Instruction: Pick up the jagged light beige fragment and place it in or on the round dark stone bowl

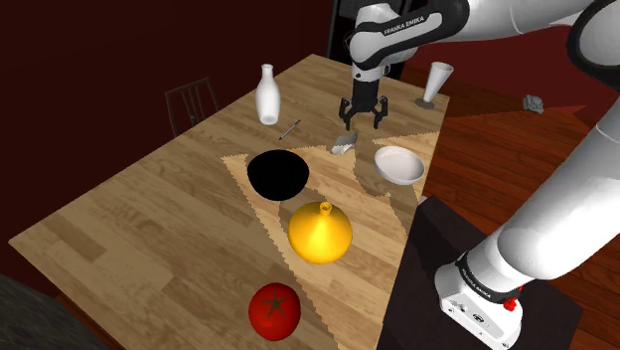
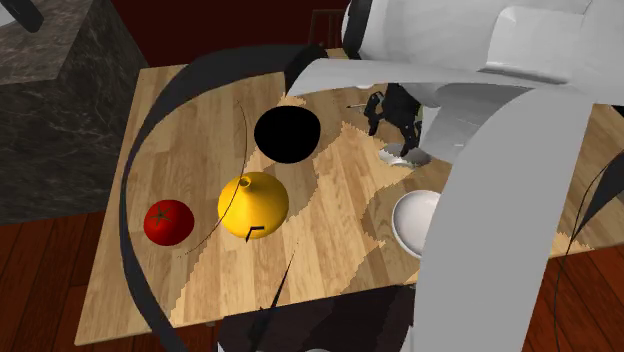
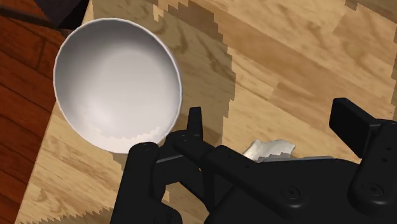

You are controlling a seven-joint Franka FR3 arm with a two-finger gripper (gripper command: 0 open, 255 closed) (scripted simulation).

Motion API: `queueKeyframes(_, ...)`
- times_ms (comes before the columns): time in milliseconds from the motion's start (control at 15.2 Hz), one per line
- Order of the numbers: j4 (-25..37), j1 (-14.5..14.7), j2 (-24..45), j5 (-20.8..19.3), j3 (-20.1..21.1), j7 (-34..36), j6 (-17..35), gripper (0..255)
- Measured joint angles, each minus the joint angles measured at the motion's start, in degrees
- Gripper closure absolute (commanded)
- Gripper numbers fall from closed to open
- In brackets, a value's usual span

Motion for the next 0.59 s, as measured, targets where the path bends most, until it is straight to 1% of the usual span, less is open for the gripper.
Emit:
queueKeyframes(462,13.44,-1.46,14.88,-0.22,-2.51,6.57,0.06,0)
queueKeyframes(594,19.45,-1.89,20.25,0.03,-3.23,8.37,-0.94,0)
